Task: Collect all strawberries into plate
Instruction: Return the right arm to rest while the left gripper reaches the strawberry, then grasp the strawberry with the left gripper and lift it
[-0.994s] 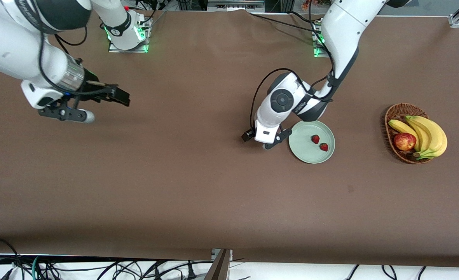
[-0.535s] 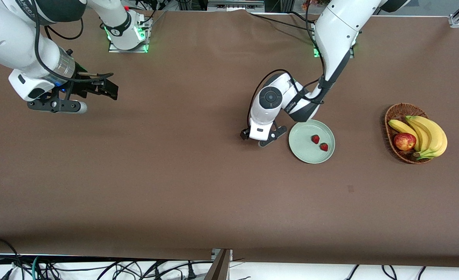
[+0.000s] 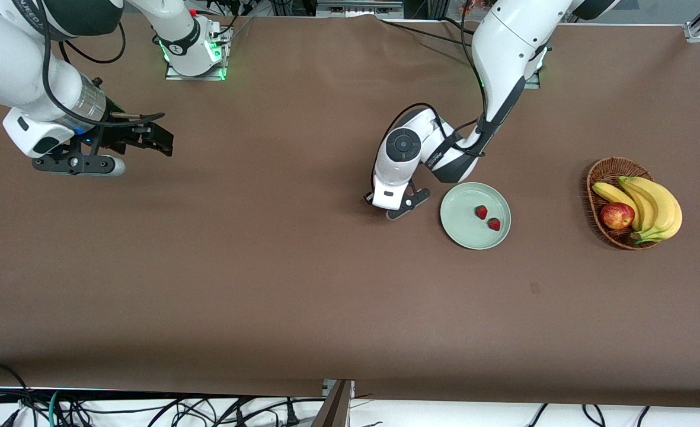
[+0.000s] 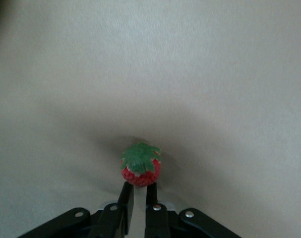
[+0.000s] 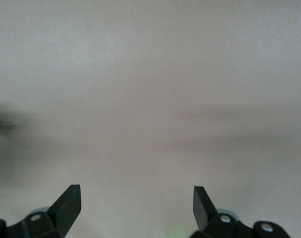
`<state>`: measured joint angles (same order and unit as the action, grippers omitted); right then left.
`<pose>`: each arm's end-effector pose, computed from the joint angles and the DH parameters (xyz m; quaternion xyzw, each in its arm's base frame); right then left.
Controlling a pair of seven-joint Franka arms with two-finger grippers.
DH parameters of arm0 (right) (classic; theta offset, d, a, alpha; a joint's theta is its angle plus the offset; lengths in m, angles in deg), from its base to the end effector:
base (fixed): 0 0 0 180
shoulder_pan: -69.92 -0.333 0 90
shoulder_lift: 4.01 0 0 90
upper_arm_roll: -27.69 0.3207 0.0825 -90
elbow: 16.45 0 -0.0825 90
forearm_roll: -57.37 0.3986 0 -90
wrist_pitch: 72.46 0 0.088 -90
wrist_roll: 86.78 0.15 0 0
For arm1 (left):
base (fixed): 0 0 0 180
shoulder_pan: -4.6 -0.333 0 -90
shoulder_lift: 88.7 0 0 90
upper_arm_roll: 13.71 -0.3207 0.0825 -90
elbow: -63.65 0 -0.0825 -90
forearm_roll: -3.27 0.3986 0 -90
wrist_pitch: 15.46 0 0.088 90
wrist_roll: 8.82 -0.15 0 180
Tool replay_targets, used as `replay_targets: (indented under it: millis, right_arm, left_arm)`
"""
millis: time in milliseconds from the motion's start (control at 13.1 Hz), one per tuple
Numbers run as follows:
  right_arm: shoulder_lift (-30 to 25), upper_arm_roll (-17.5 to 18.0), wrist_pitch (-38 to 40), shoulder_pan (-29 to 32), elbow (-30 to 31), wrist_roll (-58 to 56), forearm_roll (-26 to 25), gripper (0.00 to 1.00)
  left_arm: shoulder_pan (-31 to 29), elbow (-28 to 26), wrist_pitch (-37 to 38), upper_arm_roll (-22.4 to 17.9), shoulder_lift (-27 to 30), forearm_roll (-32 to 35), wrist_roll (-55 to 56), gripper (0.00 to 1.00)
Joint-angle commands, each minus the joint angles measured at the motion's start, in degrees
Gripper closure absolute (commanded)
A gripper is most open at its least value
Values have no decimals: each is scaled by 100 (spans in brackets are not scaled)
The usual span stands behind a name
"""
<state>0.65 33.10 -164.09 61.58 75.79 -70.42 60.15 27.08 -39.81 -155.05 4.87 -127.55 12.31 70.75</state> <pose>0.5696 0.1450 0.5229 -0.9983 0.0245 0.0515 0.0152 0.5051 -0.4279 0.1325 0.9515 0.3035 -0.0449 0.0223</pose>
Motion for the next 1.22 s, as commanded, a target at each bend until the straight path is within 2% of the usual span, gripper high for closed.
replay_targets:
  millis: [0,229,382,611,764,917,994,1146]
  right_arm:
    - [-71,117,5,122,-180,-98,-94,0]
    - [-88,65,23,140,-198,-342,-286,0]
    - [-97,-207,23,140,-198,-843,-287,0]
    - [8,-252,14,96,-329,-854,-313,0]
    - [70,-261,-3,139,-487,-897,-305,0]
    - [237,-243,49,104,-645,-749,-244,0]
    - [246,-243,58,96,-655,-722,-200,0]
    - [254,-234,58,87,-655,-687,-199,0]
  left_arm:
    - [-24,168,2,-12,-26,195,6,80]
    - [-120,203,2,-38,9,212,-3,89]
    - [-156,326,2,-47,-17,221,-99,87]
    - [-173,344,2,-196,0,221,-388,83]
    - [-278,449,19,-232,17,221,-565,93]
    - [-305,450,19,-232,9,221,-688,94]
    - [-305,458,19,-258,0,221,-819,100]
    - [-463,476,19,-276,44,221,-1030,100]
